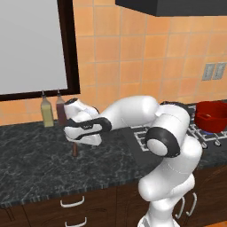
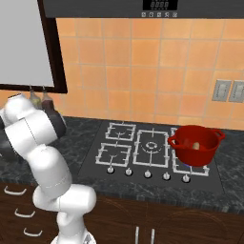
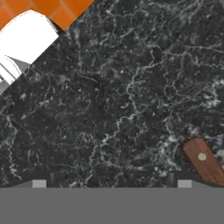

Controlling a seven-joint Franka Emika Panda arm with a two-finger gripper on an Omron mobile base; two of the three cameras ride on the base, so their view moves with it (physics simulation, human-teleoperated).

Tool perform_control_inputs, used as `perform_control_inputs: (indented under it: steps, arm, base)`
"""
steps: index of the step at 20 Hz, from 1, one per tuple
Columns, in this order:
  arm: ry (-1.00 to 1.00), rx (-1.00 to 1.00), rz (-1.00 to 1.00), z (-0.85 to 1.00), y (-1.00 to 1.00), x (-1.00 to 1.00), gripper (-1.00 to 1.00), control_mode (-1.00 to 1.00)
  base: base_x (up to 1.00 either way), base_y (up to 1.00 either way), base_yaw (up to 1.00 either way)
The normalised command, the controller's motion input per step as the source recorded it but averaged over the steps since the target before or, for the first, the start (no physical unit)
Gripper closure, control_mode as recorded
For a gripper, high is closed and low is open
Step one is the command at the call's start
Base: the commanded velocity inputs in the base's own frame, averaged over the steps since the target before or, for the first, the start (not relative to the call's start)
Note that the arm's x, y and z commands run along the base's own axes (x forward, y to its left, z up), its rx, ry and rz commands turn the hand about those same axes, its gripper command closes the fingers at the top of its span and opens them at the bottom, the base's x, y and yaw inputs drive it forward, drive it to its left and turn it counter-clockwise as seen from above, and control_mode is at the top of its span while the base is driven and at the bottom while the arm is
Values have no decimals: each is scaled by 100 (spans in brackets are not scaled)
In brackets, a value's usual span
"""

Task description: Put the bell pepper and sweet potato in the pot. Retrieve the spatula and lightly stir the vegetables in the pot.

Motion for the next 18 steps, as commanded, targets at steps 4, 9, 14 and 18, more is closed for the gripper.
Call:
perform_control_inputs:
  steps: [4, 9, 14, 18]
  arm:
    - [-2, -1, 14, -14, 40, 19, -100, -100]
    - [-1, 0, 9, -20, 9, 32, -100, -100]
    - [-3, 0, 6, -40, -3, 7, -100, -100]
    - [-1, 0, 7, -34, 3, 6, -100, -100]
  base:
    - [0, 0, 0]
    - [0, 0, 0]
    - [0, 0, 0]
    - [0, 0, 0]
